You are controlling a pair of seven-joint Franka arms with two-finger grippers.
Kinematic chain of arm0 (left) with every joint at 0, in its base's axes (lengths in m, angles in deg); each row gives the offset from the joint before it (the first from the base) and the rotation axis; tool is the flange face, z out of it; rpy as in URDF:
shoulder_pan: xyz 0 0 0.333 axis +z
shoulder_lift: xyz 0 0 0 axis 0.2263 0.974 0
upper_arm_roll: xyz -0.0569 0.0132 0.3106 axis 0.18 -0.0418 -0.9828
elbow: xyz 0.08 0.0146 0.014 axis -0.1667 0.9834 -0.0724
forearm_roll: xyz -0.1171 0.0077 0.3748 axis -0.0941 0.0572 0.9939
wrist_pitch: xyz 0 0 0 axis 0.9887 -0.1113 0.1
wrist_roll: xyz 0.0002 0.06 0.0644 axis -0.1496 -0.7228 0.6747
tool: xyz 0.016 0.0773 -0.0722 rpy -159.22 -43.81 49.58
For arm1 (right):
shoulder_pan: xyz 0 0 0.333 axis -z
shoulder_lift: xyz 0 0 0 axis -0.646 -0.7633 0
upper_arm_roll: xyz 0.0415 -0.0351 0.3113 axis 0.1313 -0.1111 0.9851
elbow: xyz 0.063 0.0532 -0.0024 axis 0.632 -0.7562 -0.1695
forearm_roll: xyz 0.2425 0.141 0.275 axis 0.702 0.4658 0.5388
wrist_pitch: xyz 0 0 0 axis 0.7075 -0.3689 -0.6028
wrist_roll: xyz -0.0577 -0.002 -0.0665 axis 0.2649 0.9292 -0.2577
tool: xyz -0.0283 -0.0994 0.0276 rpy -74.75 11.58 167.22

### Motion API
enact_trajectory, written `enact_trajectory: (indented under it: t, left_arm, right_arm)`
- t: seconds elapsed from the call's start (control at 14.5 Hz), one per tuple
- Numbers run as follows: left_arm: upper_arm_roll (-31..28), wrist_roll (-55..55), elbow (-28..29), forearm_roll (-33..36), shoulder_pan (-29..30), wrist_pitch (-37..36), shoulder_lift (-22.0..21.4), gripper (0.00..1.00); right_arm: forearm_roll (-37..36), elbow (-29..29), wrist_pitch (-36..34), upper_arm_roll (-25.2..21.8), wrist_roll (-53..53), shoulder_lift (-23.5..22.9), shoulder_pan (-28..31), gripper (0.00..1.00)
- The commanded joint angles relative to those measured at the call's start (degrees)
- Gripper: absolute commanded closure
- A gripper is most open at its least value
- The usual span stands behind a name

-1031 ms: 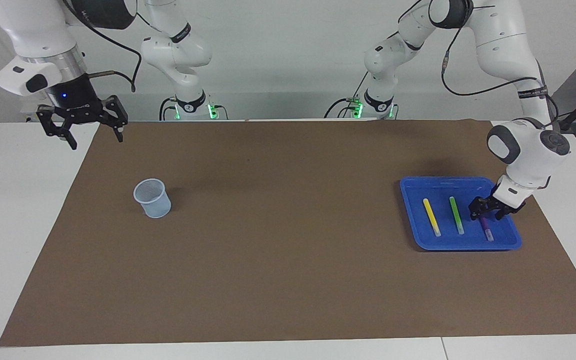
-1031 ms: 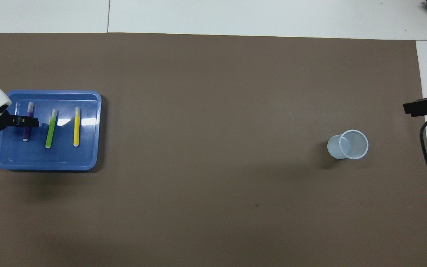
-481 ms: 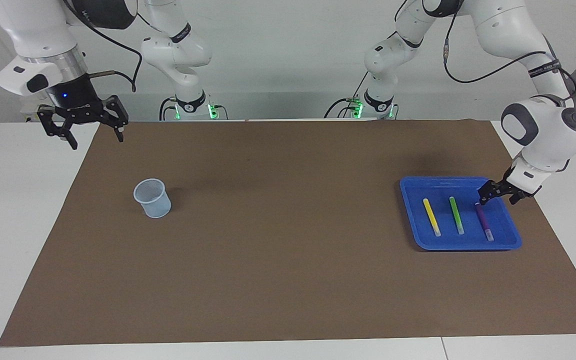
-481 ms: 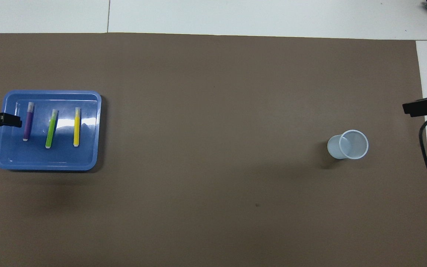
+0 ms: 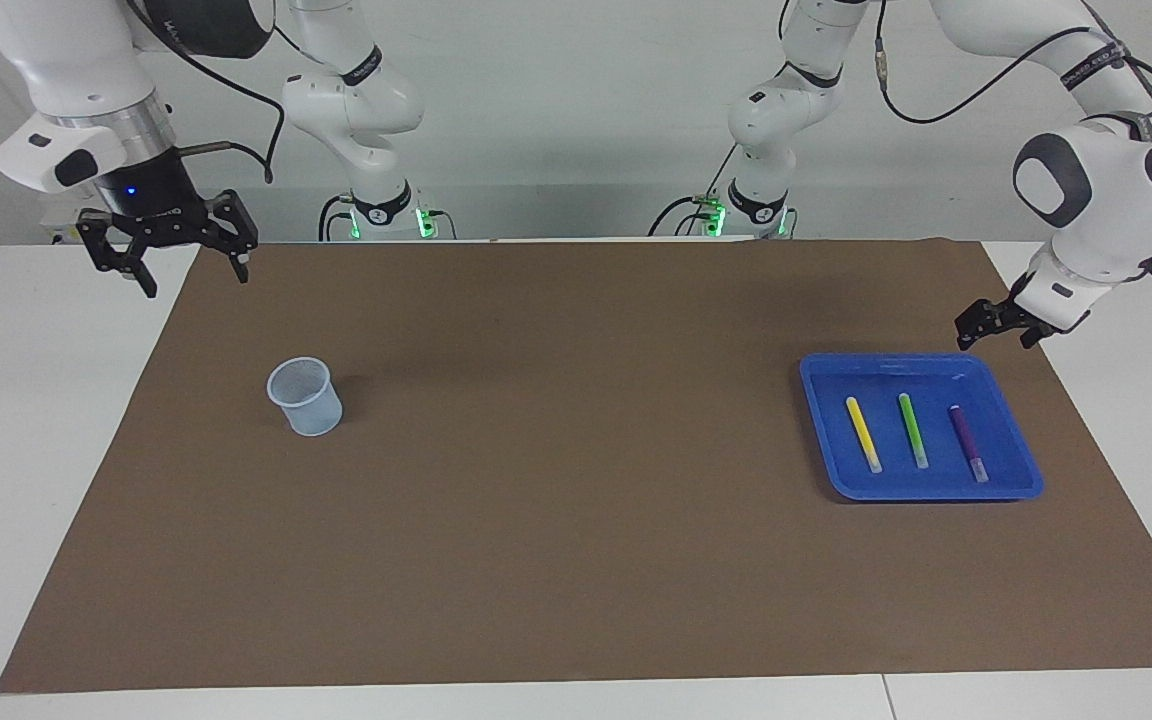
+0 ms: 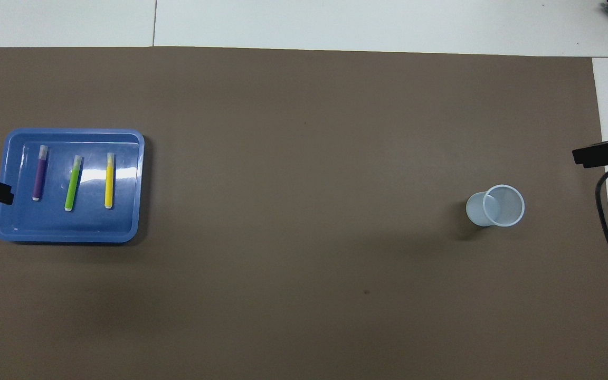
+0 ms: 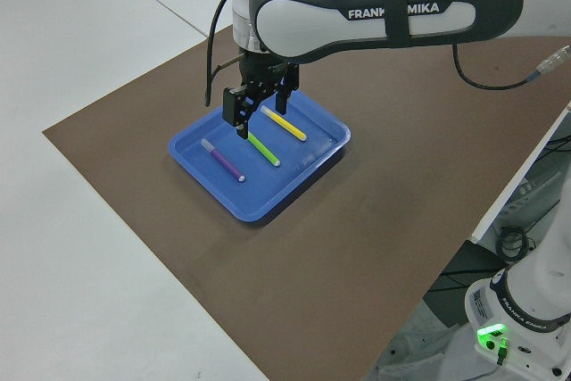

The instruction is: Right arm passes pens to left for tray arrangement

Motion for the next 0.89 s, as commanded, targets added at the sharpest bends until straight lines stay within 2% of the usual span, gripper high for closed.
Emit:
enact_trajectory:
  t: [0.0, 0.07, 0.34, 0.55, 0.83]
  left_arm:
    - [-0.4, 1.1, 0.8, -2.2, -1.0, -7.2, -5.8, 0.00]
    - [-0.4, 2.2, -0.4, -4.3, -1.0, -9.5, -6.7, 0.00]
    - [-1.1, 2.8, -7.7, -4.8, -2.1, -21.4, -7.9, 0.00]
    - [-8.2, 4.8, -12.9, -5.2, -11.6, -28.3, -6.8, 0.00]
    - [-14.6, 8.4, -15.6, -6.5, -20.2, -27.8, -5.4, 0.00]
  right_arm:
    - [0.0, 0.5, -1.3, 0.0, -1.6, 0.1, -0.1, 0.00]
    - [0.0, 0.5, -1.3, 0.0, -1.6, 0.1, -0.1, 0.00]
    - [0.0, 0.7, -1.3, 0.1, -1.5, 0.1, 0.2, 0.00]
    - [0.1, 0.7, -1.3, 0.1, -1.5, 0.1, 0.2, 0.00]
    - [0.0, 0.7, -1.5, 0.1, -1.5, 0.1, 0.2, 0.00]
